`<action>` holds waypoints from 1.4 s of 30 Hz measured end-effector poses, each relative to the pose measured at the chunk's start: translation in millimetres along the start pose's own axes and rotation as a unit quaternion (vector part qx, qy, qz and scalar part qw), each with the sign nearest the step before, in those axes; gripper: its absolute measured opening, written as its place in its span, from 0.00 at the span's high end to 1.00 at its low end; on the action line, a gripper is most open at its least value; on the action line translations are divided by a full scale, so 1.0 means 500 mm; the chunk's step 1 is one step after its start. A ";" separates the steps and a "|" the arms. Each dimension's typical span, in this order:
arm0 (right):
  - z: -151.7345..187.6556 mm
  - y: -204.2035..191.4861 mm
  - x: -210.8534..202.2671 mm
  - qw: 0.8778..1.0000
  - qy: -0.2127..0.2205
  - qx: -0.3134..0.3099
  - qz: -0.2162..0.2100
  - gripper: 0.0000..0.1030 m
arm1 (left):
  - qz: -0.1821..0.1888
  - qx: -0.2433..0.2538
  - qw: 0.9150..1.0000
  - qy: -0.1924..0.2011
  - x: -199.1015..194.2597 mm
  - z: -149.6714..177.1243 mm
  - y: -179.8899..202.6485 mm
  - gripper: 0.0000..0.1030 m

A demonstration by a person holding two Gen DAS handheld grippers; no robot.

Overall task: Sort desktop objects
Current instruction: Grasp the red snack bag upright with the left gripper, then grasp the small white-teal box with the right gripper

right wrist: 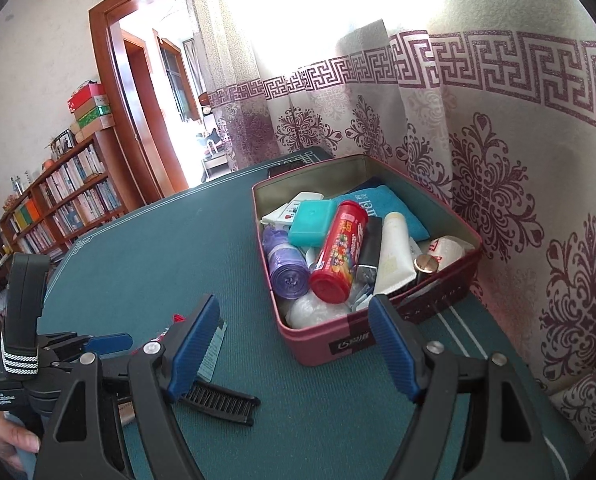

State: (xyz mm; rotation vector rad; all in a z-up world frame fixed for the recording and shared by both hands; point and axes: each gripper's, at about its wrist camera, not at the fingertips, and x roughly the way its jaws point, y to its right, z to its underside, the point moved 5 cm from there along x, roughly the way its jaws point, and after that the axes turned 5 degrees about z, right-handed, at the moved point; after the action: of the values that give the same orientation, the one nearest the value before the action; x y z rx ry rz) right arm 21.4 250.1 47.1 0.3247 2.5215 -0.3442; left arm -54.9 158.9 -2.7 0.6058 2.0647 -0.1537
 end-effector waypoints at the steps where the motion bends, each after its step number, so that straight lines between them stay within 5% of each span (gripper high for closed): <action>1: 0.005 -0.008 0.002 1.000 -0.005 -0.003 -0.002 0.22 | 0.002 -0.004 1.000 0.001 0.001 0.001 -0.001 0.40; 3: 0.014 -0.024 0.006 1.000 -0.014 -0.008 -0.008 0.22 | 0.006 -0.014 1.000 -0.002 0.005 0.002 -0.006 0.41; 6: 0.023 -0.045 0.011 0.999 -0.024 -0.014 -0.019 0.22 | 0.005 -0.023 1.000 -0.001 0.001 0.007 -0.013 0.61; 10: 0.033 -0.073 0.016 0.999 -0.035 -0.029 -0.030 0.22 | 0.002 -0.049 0.999 0.014 -0.016 0.005 -0.030 0.73; 20: 0.052 -0.146 0.066 0.990 -0.101 -0.066 -0.078 0.23 | -0.027 -0.109 0.992 0.056 -0.070 -0.003 -0.089 0.73; 29: 0.067 -0.177 0.154 0.977 -0.180 -0.092 -0.069 0.55 | -0.033 -0.122 0.990 0.060 -0.075 0.003 -0.101 0.73; 42: 0.072 -0.174 0.181 0.974 -0.190 -0.106 -0.066 0.74 | -0.030 -0.116 0.991 0.057 -0.066 0.004 -0.085 0.73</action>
State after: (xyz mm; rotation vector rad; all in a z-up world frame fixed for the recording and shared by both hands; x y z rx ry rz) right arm -59.8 171.5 -18.0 0.0037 2.1792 -0.1664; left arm -59.6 109.4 18.3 0.4170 2.1731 0.0872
